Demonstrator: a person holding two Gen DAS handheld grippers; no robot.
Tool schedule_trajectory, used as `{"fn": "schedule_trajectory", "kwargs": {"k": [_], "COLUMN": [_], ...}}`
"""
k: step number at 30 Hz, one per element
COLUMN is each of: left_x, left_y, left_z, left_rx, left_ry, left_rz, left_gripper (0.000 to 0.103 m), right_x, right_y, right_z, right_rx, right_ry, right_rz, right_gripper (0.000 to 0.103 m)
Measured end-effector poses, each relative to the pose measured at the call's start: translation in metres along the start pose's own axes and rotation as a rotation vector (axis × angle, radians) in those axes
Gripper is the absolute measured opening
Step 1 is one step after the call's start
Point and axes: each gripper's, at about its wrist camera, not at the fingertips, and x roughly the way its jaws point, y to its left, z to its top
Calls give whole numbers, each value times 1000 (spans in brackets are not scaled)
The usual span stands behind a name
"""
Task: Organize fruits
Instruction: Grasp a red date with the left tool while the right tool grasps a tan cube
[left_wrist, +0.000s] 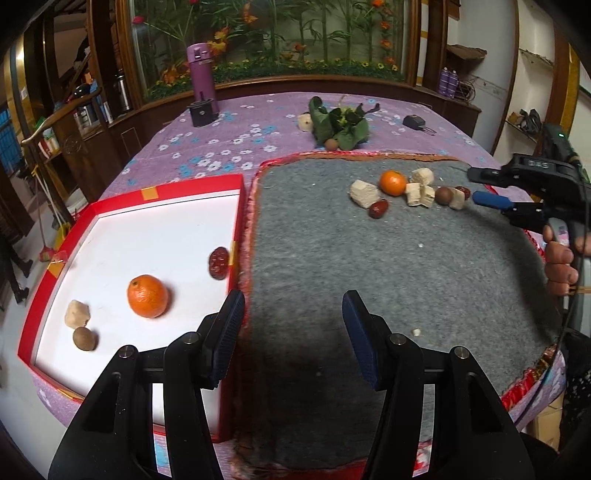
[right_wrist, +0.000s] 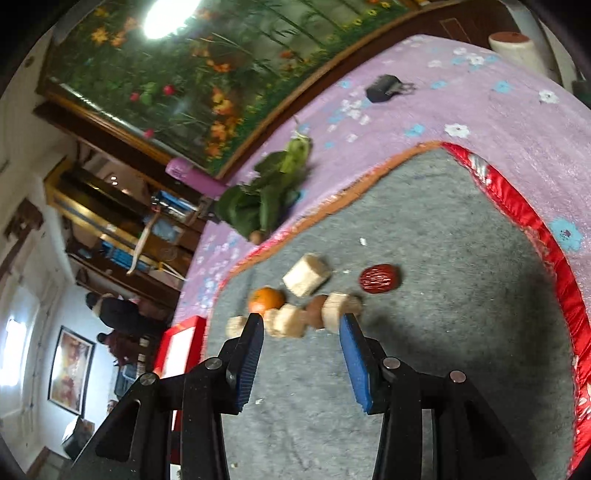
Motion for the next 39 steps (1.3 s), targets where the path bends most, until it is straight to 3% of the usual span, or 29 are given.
{"fn": "schedule_trajectory", "kwargs": {"k": [3,6,8,9,13,17,27,39], "left_x": [3,6,12,15,40,71,111,126], "left_y": [-6,-15,-21,-24,-34,-47,-74,-93], "left_z": [3,12,22,28,53,70,85,95], "left_rx": [12,39,68,81,109,126,222,286], "left_ry": [12,13,14,15,37,106,183,190], "left_rz": [-18,-59,-84,-92,-149,-214,-254,-271], "left_gripper": [55,55,55,55,55,55,35,34], "right_x": [13,29,30,31,29,24,25,32], "right_y": [-6,-15,-19,-22,-42,-43,-42,-40], "right_z": [1,4,5,6,7,5,6,8], "right_rx": [19,50,40,48,124,131,130,132], "right_ry": [14,48,23,19,24,21,27,31], "right_rz": [-66,-70,-67,-56,48,57,54,48], "right_gripper": [41,32,28,23,20,20,19,19]}}
